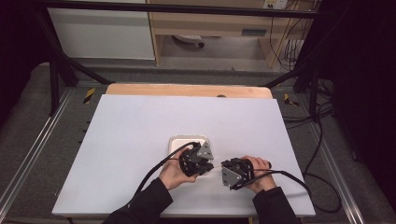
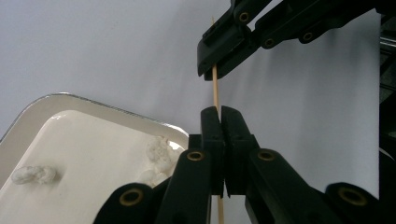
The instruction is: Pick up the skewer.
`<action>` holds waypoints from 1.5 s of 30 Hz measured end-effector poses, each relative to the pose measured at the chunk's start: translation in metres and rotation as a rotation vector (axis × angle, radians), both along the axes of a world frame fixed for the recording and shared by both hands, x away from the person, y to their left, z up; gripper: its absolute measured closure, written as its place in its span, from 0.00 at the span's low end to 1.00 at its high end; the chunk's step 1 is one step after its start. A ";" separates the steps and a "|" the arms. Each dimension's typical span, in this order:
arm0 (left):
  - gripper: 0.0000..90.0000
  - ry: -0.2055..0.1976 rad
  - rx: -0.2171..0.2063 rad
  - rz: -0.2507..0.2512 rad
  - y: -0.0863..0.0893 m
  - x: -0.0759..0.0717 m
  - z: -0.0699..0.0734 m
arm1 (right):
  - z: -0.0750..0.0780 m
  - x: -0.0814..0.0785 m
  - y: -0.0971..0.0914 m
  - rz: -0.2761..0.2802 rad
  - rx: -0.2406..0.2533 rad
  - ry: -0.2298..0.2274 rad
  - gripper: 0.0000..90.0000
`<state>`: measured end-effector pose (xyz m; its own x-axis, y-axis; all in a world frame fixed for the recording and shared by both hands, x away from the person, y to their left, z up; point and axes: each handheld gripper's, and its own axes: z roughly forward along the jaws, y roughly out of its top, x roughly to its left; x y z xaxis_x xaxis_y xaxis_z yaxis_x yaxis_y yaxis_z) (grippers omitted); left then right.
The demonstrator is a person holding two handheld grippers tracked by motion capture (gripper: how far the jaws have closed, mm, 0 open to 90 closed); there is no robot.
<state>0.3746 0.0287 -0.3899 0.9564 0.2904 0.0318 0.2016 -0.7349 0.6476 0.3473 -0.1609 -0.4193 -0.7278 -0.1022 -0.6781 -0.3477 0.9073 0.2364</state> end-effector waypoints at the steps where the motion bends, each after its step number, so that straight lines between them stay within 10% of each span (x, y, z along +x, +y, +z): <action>1: 0.99 0.000 -0.002 0.001 0.000 0.000 0.000 | 0.000 0.000 0.000 0.011 -0.009 -0.006 0.97; 13: 0.96 0.010 0.021 0.015 0.004 0.003 0.003 | -0.002 -0.001 0.001 0.001 -0.040 0.002 0.99; 27: 0.87 0.082 0.211 0.000 0.001 0.009 -0.003 | -0.003 0.000 0.007 0.015 -0.077 -0.005 0.99; 45: 0.98 0.080 0.294 -0.018 -0.013 0.005 -0.010 | -0.002 -0.003 0.007 0.030 -0.104 -0.021 0.99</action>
